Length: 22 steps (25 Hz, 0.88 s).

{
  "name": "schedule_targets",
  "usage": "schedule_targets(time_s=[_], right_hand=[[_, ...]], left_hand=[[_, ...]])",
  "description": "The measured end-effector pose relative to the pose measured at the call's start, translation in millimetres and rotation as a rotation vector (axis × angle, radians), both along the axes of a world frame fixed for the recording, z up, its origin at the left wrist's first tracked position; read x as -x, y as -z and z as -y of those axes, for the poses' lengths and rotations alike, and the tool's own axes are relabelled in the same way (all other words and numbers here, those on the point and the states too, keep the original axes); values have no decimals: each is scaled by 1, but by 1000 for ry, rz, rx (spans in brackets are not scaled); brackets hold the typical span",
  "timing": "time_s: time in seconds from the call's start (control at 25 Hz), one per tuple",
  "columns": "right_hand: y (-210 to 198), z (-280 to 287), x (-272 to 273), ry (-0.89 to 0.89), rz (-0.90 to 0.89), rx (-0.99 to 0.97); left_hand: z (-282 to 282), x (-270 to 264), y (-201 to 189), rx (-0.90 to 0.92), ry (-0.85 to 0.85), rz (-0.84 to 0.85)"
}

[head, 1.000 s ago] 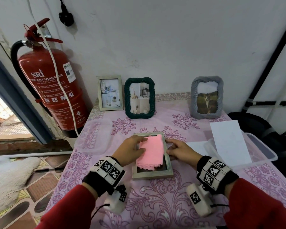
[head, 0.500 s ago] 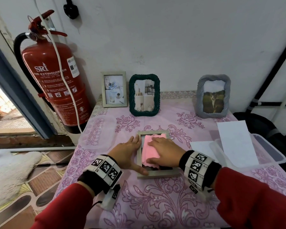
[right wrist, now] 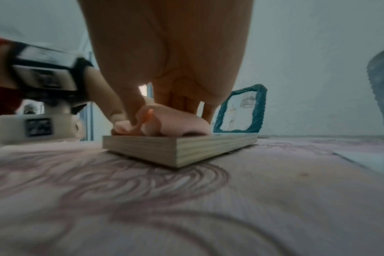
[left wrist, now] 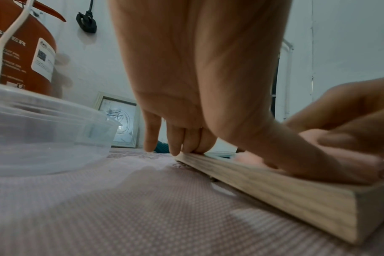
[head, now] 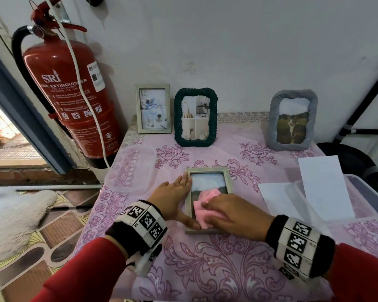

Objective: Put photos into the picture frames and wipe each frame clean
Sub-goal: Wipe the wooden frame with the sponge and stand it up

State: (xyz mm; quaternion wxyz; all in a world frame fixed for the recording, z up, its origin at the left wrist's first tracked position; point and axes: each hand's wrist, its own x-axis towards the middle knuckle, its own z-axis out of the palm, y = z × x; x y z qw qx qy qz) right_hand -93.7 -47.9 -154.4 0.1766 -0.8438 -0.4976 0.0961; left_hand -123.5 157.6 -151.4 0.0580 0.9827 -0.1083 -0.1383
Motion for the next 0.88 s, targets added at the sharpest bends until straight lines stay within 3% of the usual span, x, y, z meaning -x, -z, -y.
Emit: schedule_targets(time_s=[0.2,0.4,0.64,0.88], right_hand=[[-6,5,-5,5,221,144],[-7,-3,-33,75,254,251],[-3,-19,-48,120,-77,66],[-1,-15,-10,-84,-217,-49]], left_hand=[[-1,2,-1,-1,14,-5],[-2,2,2,22,24,0],[-3,-2,7,55,31,6],[-4,0,6,33,26,14]])
